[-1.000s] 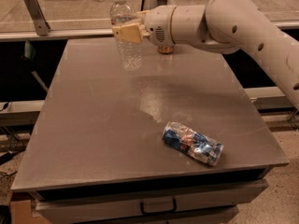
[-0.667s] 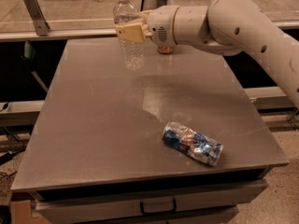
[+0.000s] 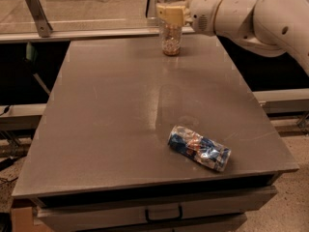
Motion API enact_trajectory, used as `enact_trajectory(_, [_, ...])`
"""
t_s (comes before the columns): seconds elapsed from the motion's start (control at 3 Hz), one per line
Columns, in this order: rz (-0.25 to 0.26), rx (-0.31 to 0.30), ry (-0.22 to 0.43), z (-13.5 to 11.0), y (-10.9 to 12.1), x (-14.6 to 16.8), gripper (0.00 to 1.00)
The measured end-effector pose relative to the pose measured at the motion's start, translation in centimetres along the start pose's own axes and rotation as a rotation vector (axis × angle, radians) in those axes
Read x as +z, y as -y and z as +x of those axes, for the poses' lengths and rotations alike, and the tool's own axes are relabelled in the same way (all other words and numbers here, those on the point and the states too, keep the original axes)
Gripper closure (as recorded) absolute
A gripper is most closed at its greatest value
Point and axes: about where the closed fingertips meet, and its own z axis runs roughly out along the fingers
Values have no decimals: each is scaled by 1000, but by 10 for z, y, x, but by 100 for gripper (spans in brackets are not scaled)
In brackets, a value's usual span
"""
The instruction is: Move water bottle near orange can
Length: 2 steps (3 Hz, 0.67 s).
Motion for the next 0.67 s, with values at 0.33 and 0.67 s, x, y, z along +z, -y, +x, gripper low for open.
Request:
enact_trajectory(0.33, [83, -19, -8, 4, 48, -16, 100])
enact_trajectory(0.67, [130, 15, -33, 25, 84, -23, 100])
